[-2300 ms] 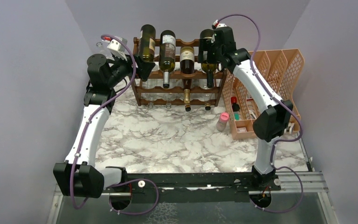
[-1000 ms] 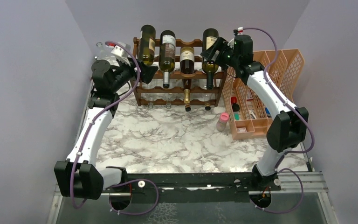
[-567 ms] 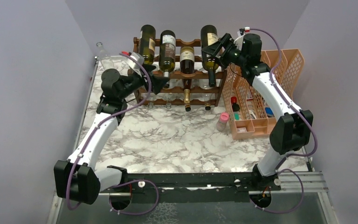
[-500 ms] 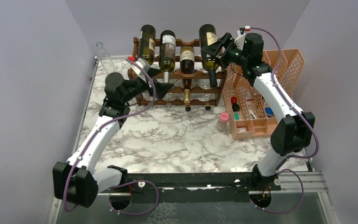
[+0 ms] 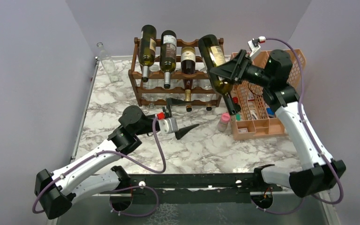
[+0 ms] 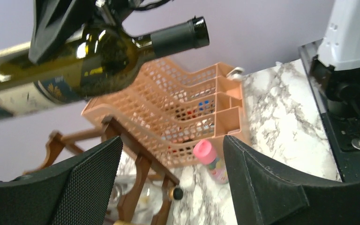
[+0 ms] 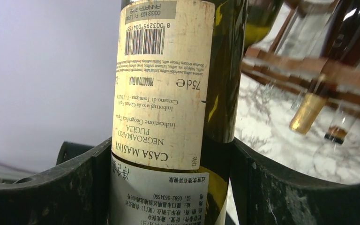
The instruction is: Take the wine bottle off the wine rack
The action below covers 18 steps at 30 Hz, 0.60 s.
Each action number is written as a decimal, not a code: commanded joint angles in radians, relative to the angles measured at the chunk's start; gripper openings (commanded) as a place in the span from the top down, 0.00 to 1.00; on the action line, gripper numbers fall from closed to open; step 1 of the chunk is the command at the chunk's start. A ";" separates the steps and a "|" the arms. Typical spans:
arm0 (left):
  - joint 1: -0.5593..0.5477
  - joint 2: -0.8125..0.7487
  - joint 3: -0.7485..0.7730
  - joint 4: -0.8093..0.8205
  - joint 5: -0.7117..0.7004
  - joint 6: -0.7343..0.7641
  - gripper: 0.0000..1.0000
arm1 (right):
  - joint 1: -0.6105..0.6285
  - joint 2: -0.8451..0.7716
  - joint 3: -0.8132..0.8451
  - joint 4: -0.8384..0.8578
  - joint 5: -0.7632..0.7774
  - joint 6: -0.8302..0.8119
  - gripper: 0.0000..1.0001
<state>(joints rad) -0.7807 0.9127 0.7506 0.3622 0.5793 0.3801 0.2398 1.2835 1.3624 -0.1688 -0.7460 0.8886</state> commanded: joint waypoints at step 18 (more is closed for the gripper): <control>-0.652 0.280 0.111 -0.072 -0.679 0.764 0.32 | -0.007 -0.252 -0.419 -0.172 -0.240 -0.125 0.51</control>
<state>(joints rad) -1.4284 1.1301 0.8051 0.2321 -0.0391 0.9966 0.2398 1.0405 0.9295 -0.3790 -0.8696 0.8192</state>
